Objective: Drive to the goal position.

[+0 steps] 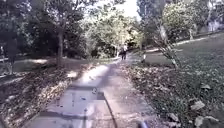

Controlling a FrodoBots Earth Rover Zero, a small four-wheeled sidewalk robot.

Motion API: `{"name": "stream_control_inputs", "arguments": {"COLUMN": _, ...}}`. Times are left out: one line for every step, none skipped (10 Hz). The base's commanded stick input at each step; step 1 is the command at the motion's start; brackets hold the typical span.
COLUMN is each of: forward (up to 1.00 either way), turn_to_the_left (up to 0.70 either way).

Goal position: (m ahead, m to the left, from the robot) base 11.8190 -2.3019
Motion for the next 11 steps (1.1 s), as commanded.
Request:
{"name": "stream_control_inputs", "arguments": {"forward": 0.50, "turn_to_the_left": 0.00}}
{"name": "stream_control_inputs", "arguments": {"forward": 0.50, "turn_to_the_left": 0.00}}
{"name": "stream_control_inputs", "arguments": {"forward": 0.50, "turn_to_the_left": 0.00}}
{"name": "stream_control_inputs", "arguments": {"forward": 0.50, "turn_to_the_left": 0.00}}
{"name": "stream_control_inputs", "arguments": {"forward": 0.50, "turn_to_the_left": 0.00}}
{"name": "stream_control_inputs", "arguments": {"forward": 0.50, "turn_to_the_left": 0.00}}
{"name": "stream_control_inputs", "arguments": {"forward": 0.50, "turn_to_the_left": 0.00}}
{"name": "stream_control_inputs", "arguments": {"forward": 0.50, "turn_to_the_left": -0.08}}
{"name": "stream_control_inputs", "arguments": {"forward": 0.50, "turn_to_the_left": -0.44}}
{"name": "stream_control_inputs", "arguments": {"forward": 0.50, "turn_to_the_left": -0.50}}
{"name": "stream_control_inputs", "arguments": {"forward": 0.50, "turn_to_the_left": -0.50}}
